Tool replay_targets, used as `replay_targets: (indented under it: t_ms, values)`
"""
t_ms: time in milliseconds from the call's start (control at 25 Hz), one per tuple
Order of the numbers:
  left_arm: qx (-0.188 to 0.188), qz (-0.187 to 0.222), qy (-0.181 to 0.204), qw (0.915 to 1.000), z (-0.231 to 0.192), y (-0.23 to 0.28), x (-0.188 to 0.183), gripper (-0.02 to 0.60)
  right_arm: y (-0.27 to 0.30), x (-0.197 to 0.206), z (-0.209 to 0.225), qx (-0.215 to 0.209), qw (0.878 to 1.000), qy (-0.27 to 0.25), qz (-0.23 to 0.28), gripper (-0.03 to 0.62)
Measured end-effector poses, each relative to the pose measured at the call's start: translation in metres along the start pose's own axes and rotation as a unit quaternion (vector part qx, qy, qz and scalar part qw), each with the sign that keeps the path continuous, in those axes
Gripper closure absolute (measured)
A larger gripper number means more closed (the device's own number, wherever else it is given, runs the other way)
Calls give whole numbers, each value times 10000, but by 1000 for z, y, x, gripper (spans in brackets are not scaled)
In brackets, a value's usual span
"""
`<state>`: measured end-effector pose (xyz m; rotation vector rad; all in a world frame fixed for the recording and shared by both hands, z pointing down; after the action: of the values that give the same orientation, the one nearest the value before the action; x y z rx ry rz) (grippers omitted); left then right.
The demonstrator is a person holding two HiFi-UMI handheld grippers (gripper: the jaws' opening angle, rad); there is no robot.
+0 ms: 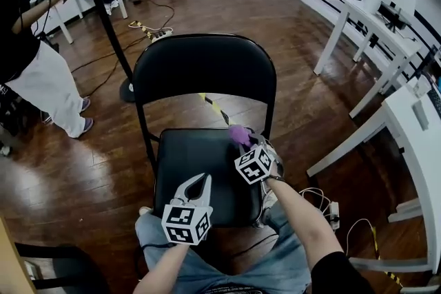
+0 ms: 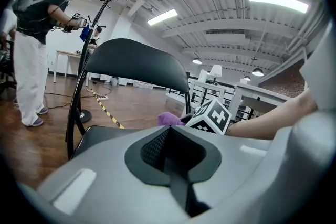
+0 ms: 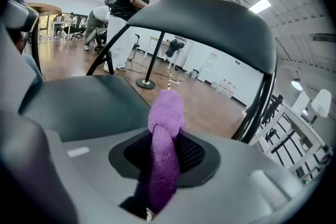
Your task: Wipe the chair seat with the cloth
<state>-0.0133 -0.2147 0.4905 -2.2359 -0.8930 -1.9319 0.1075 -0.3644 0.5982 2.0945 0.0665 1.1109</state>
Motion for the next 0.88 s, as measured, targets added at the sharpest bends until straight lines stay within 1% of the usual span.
replay_targets:
  t_ms: [160, 280, 400, 640, 880]
  values:
    - [-53, -74, 26, 10000, -8, 4, 3, 577, 19, 2, -2, -52, 9999, -61, -125, 503]
    - [-41, -92, 24, 9999, -9, 6, 3, 577, 24, 3, -5, -18, 9996, -205, -207, 503]
    - [-58, -91, 31, 9999, -8, 6, 3, 578, 25, 6, -7, -19, 9994, -210, -276, 503]
    - [-73, -90, 35, 9999, -5, 4, 4, 577, 12, 15, -26, -217, 9979, -542, -274, 503]
    - [-39, -96, 84, 9999, 6, 5, 7, 578, -14, 25, -53, -421, 9963, -740, -152, 503]
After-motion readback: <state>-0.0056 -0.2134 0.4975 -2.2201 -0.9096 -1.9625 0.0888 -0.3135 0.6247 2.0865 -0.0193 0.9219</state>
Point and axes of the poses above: the fingertips, and each gripper's own axes: y forward along the fingers, z to its right, x out of its underside, the point moved 1 cm from there along -y, backward along the fingers, and after that the axes turned 3 degrees about y, right-handed, at the moved point
